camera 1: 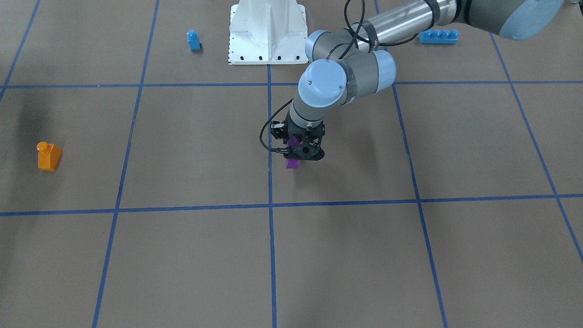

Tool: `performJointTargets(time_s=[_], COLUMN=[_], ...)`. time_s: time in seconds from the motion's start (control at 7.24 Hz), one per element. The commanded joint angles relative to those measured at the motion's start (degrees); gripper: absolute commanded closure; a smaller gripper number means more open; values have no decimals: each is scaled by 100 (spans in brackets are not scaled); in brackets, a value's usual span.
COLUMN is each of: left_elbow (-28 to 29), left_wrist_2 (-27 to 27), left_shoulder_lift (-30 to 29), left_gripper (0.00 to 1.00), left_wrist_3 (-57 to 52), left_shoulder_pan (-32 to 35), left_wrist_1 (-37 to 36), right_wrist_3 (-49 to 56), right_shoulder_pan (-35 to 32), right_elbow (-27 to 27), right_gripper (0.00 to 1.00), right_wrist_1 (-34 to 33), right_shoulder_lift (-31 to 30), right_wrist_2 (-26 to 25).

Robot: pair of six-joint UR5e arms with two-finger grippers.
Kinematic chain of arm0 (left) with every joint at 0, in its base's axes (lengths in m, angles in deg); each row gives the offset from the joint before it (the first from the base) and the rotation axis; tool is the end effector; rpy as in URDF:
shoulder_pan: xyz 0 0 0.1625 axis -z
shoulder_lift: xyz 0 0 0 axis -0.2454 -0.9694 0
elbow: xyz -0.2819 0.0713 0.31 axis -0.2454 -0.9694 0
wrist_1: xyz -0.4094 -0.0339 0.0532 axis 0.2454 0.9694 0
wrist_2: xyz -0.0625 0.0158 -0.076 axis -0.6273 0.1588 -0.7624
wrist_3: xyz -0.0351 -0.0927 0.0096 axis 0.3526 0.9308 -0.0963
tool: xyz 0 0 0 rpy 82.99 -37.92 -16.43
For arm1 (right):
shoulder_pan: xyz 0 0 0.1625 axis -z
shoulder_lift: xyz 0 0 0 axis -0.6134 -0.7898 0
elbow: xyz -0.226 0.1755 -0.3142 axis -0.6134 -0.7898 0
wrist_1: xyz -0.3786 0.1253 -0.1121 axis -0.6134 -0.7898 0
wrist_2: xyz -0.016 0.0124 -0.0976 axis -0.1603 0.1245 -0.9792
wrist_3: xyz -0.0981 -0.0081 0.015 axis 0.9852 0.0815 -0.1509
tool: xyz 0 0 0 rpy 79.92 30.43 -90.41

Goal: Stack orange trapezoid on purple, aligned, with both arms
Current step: 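Carry the purple block with the left gripper to the table center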

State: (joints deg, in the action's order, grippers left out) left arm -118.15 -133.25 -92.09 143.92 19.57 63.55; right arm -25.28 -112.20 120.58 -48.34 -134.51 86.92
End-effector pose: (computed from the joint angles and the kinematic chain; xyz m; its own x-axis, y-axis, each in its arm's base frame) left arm 0.5873 -0.4851 0.1896 0.5968 0.0067 -0.8024 -0.1283 0.9879 -0.0872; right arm -0.0824 -0.5279 0.6087 0.6391 -0.3402 0.6898 0.2331 0.9404 0.2478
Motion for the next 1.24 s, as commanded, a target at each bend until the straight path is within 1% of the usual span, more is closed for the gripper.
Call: performJointTargets(time_s=[0.0, 0.41, 0.55, 0.69, 0.83, 0.97, 1.1], left_elbow=[520, 661, 687, 696, 696, 713, 722], left_wrist_2=[295, 314, 314, 314, 314, 314, 314], left_shoulder_lift=[-460, -469, -469, -487, -495, -495, -495], left_gripper=[100, 100, 98, 89, 66, 55, 39], left_wrist_3=[225, 216, 216, 216, 216, 216, 199], left_shoulder_pan=[-230, -310, -345, -345, -345, -345, -345], left_wrist_1=[-1, 7, 7, 7, 7, 7, 7], right_wrist_3=[-21, -29, -21, -21, -21, -21, -21], right_shoulder_pan=[1, 1, 1, 1, 1, 1, 10], right_elbow=[6, 15, 6, 6, -3, -3, -12], right_gripper=[0, 0, 0, 0, 0, 0, 0], right_wrist_1=[1, 1, 1, 1, 1, 1, 1], right_shoulder_lift=[0, 0, 0, 0, 0, 0, 0], right_wrist_2=[5, 5, 5, -4, 5, -4, -4])
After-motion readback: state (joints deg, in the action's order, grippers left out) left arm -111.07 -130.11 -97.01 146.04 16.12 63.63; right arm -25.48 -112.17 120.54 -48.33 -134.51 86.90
